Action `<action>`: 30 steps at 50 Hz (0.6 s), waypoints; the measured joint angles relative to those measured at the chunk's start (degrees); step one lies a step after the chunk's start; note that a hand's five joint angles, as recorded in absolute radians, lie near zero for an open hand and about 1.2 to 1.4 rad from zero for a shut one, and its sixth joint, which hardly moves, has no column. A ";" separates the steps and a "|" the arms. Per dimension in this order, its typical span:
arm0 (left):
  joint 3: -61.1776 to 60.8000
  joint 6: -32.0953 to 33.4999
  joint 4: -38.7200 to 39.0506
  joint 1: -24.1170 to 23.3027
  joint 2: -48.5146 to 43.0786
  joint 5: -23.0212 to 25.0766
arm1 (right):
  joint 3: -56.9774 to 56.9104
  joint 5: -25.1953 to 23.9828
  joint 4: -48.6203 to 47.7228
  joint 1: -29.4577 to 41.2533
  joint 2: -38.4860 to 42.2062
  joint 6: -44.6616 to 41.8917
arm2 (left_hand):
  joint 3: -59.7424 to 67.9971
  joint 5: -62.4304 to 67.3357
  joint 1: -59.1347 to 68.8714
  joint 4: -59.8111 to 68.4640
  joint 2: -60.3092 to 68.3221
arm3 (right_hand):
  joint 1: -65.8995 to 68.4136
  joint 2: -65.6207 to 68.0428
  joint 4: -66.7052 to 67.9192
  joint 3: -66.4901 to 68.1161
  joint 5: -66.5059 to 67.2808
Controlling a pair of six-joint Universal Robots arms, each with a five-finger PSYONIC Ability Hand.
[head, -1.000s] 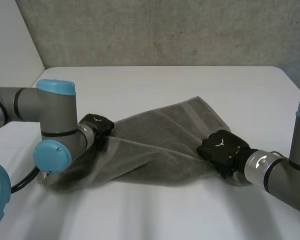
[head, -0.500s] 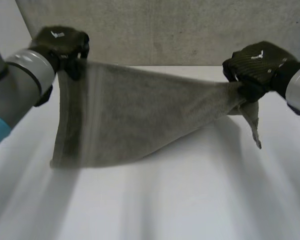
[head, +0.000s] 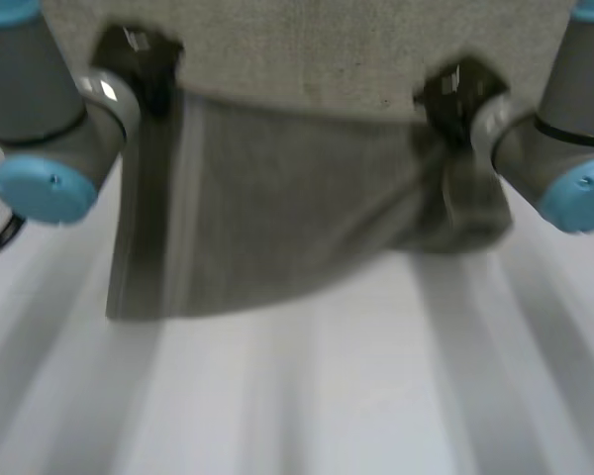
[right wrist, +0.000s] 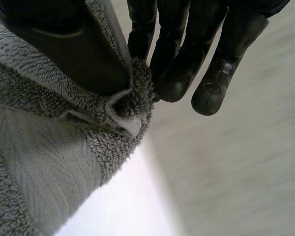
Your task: Fold the towel.
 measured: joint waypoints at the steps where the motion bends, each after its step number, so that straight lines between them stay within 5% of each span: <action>1: 2.27 -1.48 2.58 0.12 0.29 -0.53 | -0.82 0.86 -5.57 1.07 -0.81 0.74 | 0.01 0.00 0.00 0.00 0.00 | 0.00 0.48 0.00 0.00 0.00; 7: 7.20 -11.18 13.10 2.41 4.06 -2.36 | 1.73 2.61 -21.90 4.11 -8.96 3.59 | 0.02 0.00 0.00 0.00 0.00 | 0.00 0.58 0.00 0.00 0.00; 19: 1.24 -15.18 4.31 4.85 3.82 1.13 | 9.51 -0.26 -0.39 5.04 -8.31 3.35 | 0.04 0.00 0.00 0.00 0.00 | 0.01 1.12 0.00 0.22 0.00; 30: -28.55 -13.70 6.78 5.44 6.27 5.82 | 31.12 -2.31 2.47 3.82 -8.15 -1.39 | 0.07 0.00 0.00 0.00 0.00 | -0.03 1.12 0.00 0.22 0.00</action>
